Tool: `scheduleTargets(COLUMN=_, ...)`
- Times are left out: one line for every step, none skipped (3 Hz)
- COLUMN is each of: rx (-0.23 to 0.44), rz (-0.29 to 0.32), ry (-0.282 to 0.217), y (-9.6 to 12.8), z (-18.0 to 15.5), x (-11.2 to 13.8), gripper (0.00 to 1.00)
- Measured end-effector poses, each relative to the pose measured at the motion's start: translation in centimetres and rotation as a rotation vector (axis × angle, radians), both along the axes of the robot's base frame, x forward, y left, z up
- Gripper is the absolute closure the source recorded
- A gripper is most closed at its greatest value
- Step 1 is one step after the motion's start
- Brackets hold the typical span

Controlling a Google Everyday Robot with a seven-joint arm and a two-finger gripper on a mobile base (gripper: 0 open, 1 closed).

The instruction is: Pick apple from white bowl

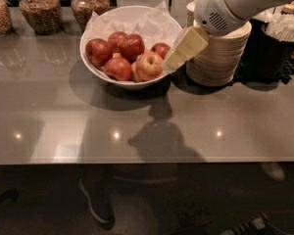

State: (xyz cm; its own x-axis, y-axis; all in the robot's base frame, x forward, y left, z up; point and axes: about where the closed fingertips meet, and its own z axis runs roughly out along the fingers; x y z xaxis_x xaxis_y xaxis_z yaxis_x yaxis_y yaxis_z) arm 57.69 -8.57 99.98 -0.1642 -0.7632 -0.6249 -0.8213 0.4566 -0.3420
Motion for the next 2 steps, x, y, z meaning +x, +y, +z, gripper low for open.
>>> scheduleTargets(rx=0.045, rz=0.004, ry=-0.008, y=1.8, z=-0.8, x=0.5, gripper=0.0)
scheduleTargets(rx=0.084, rz=0.02, ry=-0.018, y=4.4, z=-1.6, x=1.2, gripper=0.0)
